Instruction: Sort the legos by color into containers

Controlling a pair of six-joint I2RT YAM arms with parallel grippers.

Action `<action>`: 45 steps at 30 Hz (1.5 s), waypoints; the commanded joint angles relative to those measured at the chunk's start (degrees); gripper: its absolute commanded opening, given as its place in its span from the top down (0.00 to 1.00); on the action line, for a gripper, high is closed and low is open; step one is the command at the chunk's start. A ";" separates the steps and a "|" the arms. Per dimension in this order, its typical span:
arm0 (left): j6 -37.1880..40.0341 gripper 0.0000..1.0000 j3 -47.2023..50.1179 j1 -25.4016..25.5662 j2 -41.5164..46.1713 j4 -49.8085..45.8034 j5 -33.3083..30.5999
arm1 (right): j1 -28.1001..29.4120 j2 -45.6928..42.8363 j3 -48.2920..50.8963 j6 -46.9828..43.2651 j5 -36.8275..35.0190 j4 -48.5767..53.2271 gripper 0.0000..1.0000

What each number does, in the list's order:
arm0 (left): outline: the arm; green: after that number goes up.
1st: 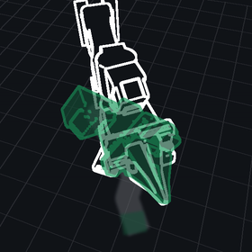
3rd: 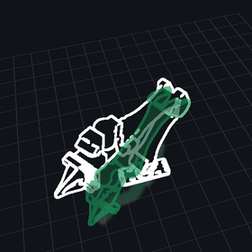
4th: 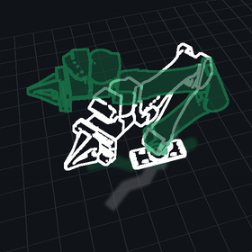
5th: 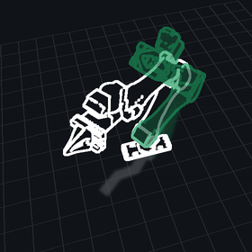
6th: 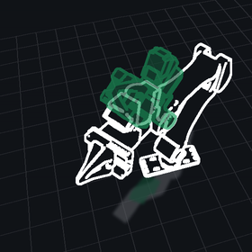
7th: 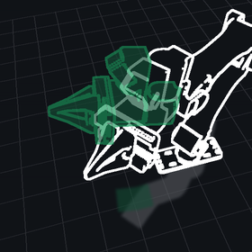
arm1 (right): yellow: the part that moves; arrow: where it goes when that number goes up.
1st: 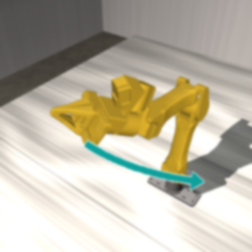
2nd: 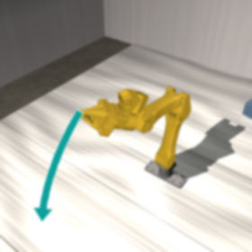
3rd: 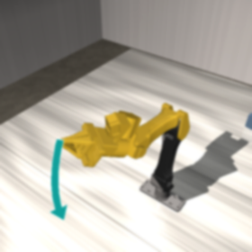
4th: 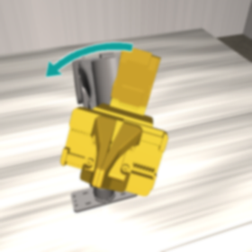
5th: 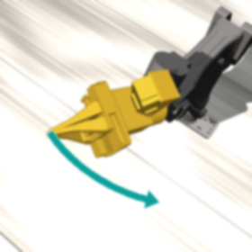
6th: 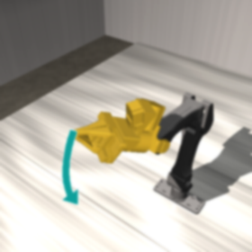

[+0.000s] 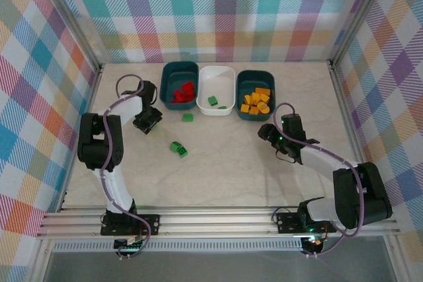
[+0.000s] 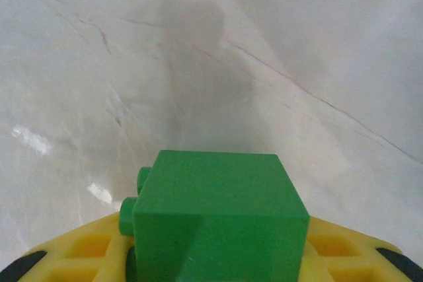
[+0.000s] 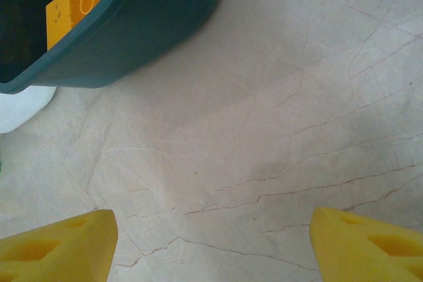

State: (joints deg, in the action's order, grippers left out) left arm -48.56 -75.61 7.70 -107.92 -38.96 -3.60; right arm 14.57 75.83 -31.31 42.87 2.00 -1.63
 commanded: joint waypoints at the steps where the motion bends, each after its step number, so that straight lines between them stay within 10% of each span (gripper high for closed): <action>1: 1.32 0.65 -5.07 8.04 6.75 0.42 -1.74 | -0.17 1.05 -0.79 0.19 1.51 -1.97 0.24; 19: 11.10 0.53 -64.84 18.92 -34.99 -9.57 16.05 | -0.20 2.75 -1.28 -0.16 1.77 -2.68 0.24; 27: 14.36 0.19 -68.36 20.29 -31.35 -10.78 15.22 | -0.14 3.27 -1.42 -0.07 2.22 -3.03 0.24; 36: 1.58 0.19 -28.91 19.82 -2.78 -8.44 -0.39 | -0.15 2.84 -1.30 0.02 2.75 -3.10 0.24; 45: -17.43 0.19 9.03 18.14 20.43 -6.66 0.79 | 0.46 2.66 -1.41 0.02 2.85 -3.05 0.24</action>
State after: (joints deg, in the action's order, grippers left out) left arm -57.76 -71.29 26.28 -90.61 -45.15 -2.26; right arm 14.66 78.70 -31.31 42.87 3.79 -3.84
